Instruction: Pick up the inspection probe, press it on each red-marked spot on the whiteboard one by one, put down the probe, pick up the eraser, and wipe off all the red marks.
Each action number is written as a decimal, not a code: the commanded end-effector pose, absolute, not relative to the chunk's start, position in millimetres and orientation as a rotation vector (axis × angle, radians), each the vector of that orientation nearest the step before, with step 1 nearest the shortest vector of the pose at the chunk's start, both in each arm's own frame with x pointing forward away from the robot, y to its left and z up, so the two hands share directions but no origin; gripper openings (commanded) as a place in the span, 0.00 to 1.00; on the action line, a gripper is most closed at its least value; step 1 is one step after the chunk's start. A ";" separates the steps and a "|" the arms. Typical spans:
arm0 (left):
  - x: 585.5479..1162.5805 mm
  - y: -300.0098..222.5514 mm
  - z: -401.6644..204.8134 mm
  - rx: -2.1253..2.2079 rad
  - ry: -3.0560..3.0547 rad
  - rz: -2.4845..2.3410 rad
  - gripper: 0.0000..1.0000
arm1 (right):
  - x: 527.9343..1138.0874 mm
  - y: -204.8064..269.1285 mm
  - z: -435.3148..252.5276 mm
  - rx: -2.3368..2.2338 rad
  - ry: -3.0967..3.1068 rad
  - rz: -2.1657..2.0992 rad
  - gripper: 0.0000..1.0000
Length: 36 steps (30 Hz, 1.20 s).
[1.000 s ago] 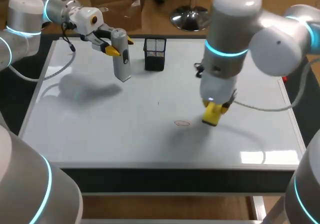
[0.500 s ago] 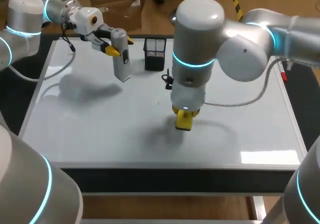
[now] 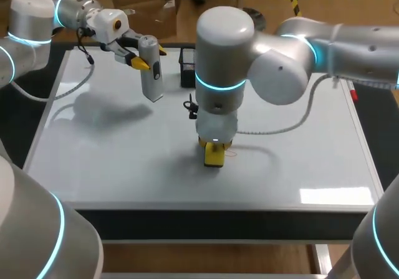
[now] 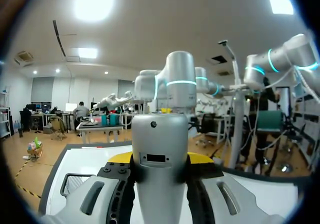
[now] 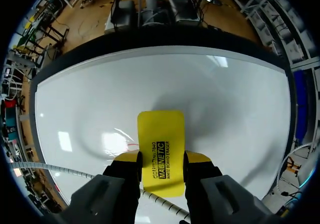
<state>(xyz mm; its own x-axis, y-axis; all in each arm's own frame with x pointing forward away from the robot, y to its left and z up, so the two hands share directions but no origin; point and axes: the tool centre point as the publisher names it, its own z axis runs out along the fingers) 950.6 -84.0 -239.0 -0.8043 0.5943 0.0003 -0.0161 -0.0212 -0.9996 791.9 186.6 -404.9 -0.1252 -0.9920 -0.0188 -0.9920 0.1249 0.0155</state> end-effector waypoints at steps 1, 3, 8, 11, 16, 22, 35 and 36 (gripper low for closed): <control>952.1 -83.6 -237.8 -0.605 -1.827 1.873 0.00 | 797.4 188.3 -413.7 -2.085 2.356 0.045 0.00; 952.1 -83.6 -237.8 -0.605 -1.827 1.873 0.00 | 799.0 187.9 -415.5 -2.084 2.357 0.051 0.00; 952.1 -83.6 -237.8 -0.605 -1.827 1.873 0.00 | 802.8 185.5 -421.1 -2.088 2.362 0.073 0.00; 952.1 -83.6 -237.8 -0.605 -1.827 1.873 0.00 | 803.0 181.9 -422.5 -2.088 2.370 0.080 0.00; 952.1 -83.6 -237.8 -0.605 -1.827 1.873 0.00 | 803.7 169.8 -426.9 -2.087 2.391 0.092 0.00; 952.1 -83.6 -237.8 -0.605 -1.827 1.873 0.00 | 804.8 152.8 -429.0 -2.067 2.425 0.092 0.00; 952.1 -83.6 -237.8 -0.605 -1.827 1.873 0.00 | 793.3 95.0 -433.2 -1.945 2.562 0.097 0.00; 952.1 -83.6 -237.8 -0.605 -1.827 1.873 0.00 | 792.9 91.8 -432.1 -1.937 2.568 0.093 0.00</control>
<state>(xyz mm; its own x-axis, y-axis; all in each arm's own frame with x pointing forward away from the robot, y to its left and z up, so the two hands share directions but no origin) 950.6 -84.0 -239.0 -0.8042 0.5943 0.0003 -0.0160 -0.0212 -0.9996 799.3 115.0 -427.8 -0.2723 -0.9612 0.0436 -0.9562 0.2754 0.0989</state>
